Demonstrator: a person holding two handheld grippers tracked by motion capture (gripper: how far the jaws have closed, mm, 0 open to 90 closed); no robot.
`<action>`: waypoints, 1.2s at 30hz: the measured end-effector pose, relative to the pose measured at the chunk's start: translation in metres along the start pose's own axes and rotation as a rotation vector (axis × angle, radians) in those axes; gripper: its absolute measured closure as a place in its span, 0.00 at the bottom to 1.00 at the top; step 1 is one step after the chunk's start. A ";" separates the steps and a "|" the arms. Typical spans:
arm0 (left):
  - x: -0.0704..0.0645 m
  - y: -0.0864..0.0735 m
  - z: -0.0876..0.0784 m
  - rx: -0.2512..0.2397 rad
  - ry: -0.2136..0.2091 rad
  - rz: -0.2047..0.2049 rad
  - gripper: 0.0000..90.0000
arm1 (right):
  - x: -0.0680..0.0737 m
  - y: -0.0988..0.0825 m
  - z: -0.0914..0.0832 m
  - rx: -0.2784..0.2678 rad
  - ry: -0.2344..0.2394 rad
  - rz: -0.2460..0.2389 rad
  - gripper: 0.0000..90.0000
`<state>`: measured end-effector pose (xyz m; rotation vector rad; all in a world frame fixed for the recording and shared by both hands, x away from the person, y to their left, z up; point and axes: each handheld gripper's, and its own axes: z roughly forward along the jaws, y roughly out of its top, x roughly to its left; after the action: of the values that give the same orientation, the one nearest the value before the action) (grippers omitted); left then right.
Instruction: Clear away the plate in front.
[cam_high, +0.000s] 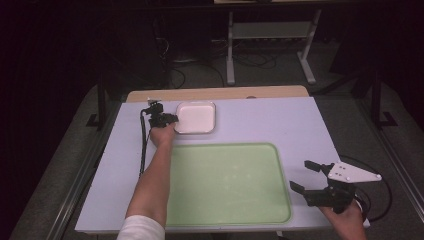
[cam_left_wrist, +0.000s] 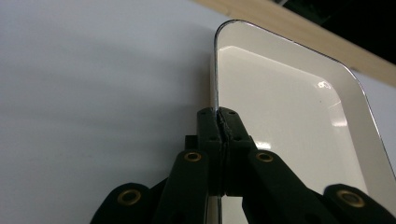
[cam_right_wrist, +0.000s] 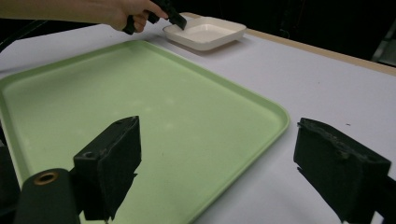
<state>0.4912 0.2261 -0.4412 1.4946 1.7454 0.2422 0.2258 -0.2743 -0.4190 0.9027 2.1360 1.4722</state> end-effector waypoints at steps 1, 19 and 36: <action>0.000 0.001 -0.002 -0.009 -0.007 -0.012 0.99 | 0.000 0.000 0.000 0.001 0.000 -0.001 0.16; -0.009 0.001 -0.041 -0.096 -0.060 -0.041 0.98 | 0.001 0.000 0.002 0.003 0.003 -0.003 0.16; -0.017 -0.011 -0.078 -0.136 -0.101 -0.031 0.98 | 0.001 0.000 0.000 0.005 -0.005 -0.009 0.16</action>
<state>0.4301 0.2349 -0.3892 1.3585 1.6378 0.2598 0.2251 -0.2731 -0.4187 0.8967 2.1385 1.4599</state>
